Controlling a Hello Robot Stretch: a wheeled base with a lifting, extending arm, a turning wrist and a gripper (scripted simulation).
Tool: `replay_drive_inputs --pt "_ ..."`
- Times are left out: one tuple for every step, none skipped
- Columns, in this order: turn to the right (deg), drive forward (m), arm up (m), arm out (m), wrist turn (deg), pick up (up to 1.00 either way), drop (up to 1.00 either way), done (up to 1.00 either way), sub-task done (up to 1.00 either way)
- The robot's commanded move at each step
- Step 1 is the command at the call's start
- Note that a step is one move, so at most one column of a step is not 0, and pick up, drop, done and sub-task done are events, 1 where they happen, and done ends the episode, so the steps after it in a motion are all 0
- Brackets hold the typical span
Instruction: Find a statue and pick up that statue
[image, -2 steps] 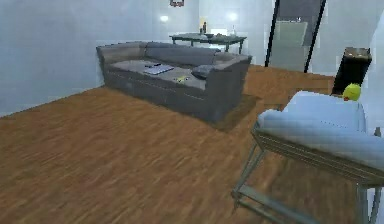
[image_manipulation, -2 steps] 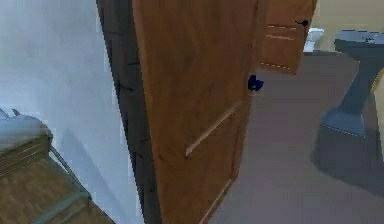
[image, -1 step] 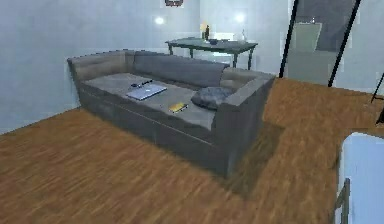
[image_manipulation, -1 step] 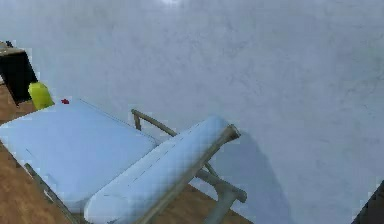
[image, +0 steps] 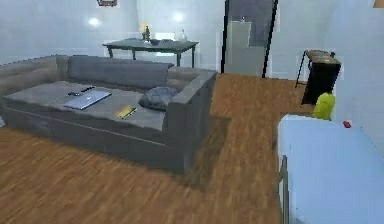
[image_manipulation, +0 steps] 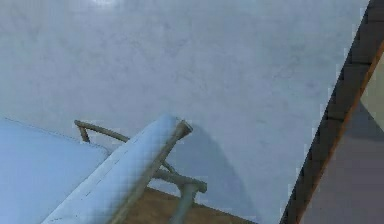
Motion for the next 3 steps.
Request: replay_drive_inputs --pt "0.0 0.15 0.00 0.00 0.0 0.00 0.00 0.00 0.00" --pt "12.0 0.00 0.00 0.00 0.0 0.00 0.00 0.00 0.00" --pt "0.0 1.00 0.00 0.00 0.0 0.00 0.00 0.00 0.00"
